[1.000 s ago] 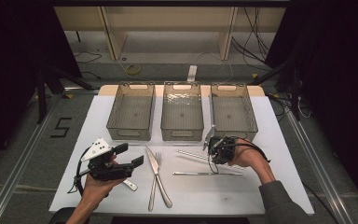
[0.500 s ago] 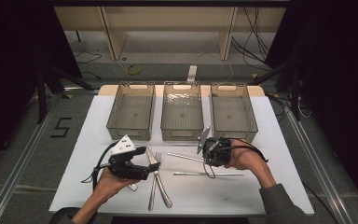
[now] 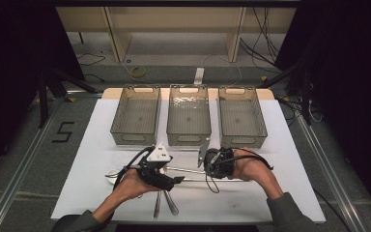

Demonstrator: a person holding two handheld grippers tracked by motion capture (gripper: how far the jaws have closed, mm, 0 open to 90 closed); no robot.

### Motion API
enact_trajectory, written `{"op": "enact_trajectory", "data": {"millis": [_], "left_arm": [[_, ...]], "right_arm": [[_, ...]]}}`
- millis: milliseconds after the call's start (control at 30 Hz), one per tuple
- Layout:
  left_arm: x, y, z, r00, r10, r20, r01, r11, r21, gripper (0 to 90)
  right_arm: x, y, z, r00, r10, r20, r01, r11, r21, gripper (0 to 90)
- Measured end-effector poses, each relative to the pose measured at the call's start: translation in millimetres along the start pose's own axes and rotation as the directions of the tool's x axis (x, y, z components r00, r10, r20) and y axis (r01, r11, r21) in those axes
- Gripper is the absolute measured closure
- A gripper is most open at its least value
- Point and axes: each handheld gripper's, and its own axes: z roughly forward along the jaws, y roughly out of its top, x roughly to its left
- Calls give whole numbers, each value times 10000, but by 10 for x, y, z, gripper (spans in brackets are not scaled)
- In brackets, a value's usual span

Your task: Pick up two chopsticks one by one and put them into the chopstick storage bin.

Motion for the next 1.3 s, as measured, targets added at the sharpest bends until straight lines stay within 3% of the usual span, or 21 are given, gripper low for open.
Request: {"op": "enact_trajectory", "data": {"millis": [300, 433, 500, 667, 800, 867, 933, 1000, 1100, 1133, 1200, 1233, 1300], "left_arm": [[-60, -14, 39, 9966, 762, 309, -777, 9956, 519, 346], [-92, -21, 65, 9920, 1216, 337, -1241, 9882, 896, 415], [-103, -20, 64, 9914, 1252, 369, -1281, 9876, 902, 454], [-160, -9, 79, 9828, 1776, 498, -1825, 9752, 1249, 546], [-183, -23, 100, 9793, 1979, 434, -2021, 9697, 1371, 597], [-189, -22, 102, 9757, 2167, 318, -2190, 9642, 1495, 660], [-185, -24, 102, 9753, 2183, 323, -2207, 9633, 1530, 719], [-172, -27, 96, 9750, 2171, 473, -2218, 9627, 1547, 737], [-200, -26, 81, 9651, 2475, 858, -2587, 9519, 1639, 776], [-200, -26, 81, 9651, 2475, 858, -2587, 9519, 1639, 795], [-223, -22, 73, 9577, 2648, 1129, -2806, 9462, 1608, 829], [-240, -10, 59, 9591, 2667, 952, -2791, 9472, 1581, 832], [-228, -7, 46, 9609, 2620, 893, -2736, 9479, 1633, 833]], "right_arm": [[96, 78, -21, 9992, -376, -102, 377, 9993, 81, 867], [120, 105, -18, 9977, -676, -85, 676, 9977, 47, 867], [135, 114, -18, 9979, -641, -106, 642, 9979, 51, 867], [148, 119, -2, 9960, -871, -198, 870, 9962, -60, 867], [162, 121, -11, 9953, -932, -277, 930, 9956, -60, 867], [172, 125, -11, 9950, -962, -276, 961, 9954, -61, 866], [178, 129, -5, 9945, -985, -351, 983, 9951, -71, 866], [178, 128, 5, 9935, -1079, -365, 1076, 9941, -123, 865], [182, 123, 2, 9914, -1247, -407, 1244, 9922, -95, 857], [176, 118, 1, 9918, -1241, -319, 1237, 9922, -160, 844], [149, 99, -23, 9945, -1014, -254, 1008, 9946, -234, 810], [135, 85, -40, 9964, -825, -174, 819, 9961, -342, 773], [81, 41, -82, 9982, -591, 73, 595, 9957, -708, 599]]}}
